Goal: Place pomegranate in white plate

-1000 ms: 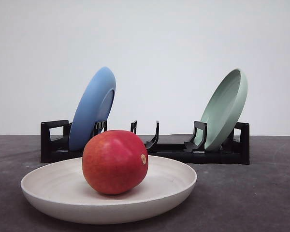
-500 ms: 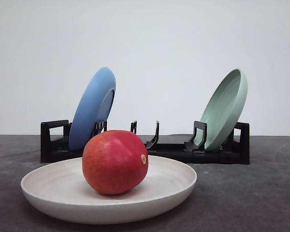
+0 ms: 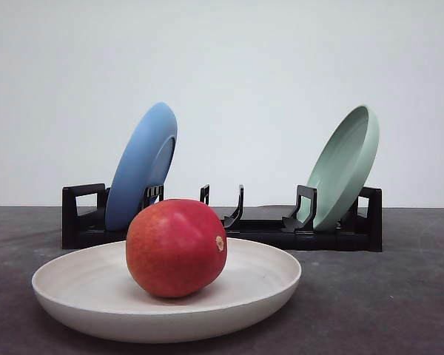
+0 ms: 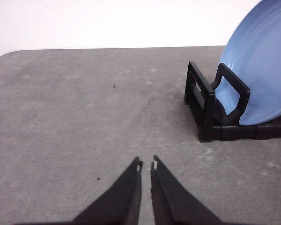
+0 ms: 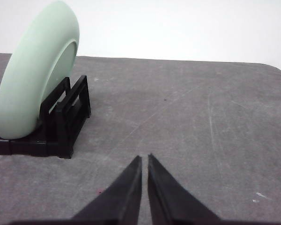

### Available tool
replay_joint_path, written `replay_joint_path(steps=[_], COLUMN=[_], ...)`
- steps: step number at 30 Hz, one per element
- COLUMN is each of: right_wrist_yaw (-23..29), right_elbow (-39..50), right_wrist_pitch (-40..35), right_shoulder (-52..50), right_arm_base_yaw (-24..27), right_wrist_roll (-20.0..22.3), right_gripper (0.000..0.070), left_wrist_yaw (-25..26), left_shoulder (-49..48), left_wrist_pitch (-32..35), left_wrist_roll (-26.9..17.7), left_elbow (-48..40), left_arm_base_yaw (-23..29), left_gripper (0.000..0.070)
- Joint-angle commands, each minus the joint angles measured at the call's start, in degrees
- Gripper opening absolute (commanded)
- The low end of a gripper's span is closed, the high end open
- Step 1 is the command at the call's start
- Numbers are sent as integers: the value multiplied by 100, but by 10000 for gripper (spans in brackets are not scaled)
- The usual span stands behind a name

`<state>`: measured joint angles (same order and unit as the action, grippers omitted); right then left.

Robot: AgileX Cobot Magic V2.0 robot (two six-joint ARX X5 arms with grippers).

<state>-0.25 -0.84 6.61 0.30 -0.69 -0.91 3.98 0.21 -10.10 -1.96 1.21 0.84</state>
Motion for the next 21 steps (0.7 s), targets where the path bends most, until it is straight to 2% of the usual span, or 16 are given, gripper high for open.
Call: replay_joint_path(steps=[1, 21], right_wrist_yaw=[11, 11], right_elbow=[22, 22], right_wrist_pitch=[-63, -63], right_shoulder=[-9, -9], right_arm_base_yaw=[2, 2], right_wrist_roll=[-59, -59], right_gripper=[17, 17], left_wrist_yaw=[-16, -16], left_shoulder=[-4, -4], left_wrist_pitch=[74, 74], left_wrist_roll=[-52, -52], left_elbow=[-52, -52], left_arm_base_yaw=[-7, -7], left_gripper=[17, 17])
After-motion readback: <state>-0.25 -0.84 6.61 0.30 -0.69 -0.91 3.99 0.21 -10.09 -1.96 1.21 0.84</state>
